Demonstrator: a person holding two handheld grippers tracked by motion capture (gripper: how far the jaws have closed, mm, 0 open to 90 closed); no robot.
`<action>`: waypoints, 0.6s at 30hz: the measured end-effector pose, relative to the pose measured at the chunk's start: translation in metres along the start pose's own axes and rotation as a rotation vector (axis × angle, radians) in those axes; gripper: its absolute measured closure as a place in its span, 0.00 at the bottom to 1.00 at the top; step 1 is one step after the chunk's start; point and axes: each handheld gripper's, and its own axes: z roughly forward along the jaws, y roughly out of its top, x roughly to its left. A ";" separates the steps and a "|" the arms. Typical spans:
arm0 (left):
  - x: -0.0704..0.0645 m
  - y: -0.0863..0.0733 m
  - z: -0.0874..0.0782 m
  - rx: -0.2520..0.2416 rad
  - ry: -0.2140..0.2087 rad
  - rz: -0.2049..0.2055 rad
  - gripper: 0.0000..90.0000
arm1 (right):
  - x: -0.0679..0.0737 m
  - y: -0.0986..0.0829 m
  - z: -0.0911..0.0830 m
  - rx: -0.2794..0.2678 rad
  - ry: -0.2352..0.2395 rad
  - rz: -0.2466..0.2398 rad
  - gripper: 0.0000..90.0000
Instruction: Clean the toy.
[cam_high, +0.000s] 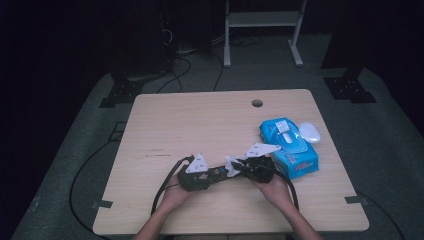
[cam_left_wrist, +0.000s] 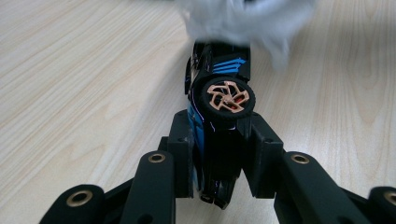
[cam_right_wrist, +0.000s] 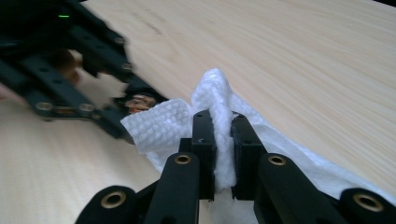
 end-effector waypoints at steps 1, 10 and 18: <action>0.000 0.000 0.000 0.000 0.000 0.000 0.75 | 0.000 0.000 0.000 0.000 0.000 0.000 0.91; 0.002 -0.004 -0.005 0.005 -0.002 -0.016 0.75 | 0.006 0.001 0.006 -0.011 0.057 0.005 0.91; 0.004 -0.005 -0.004 0.004 -0.008 -0.027 0.75 | 0.001 -0.001 0.003 -0.013 -0.004 -0.007 0.91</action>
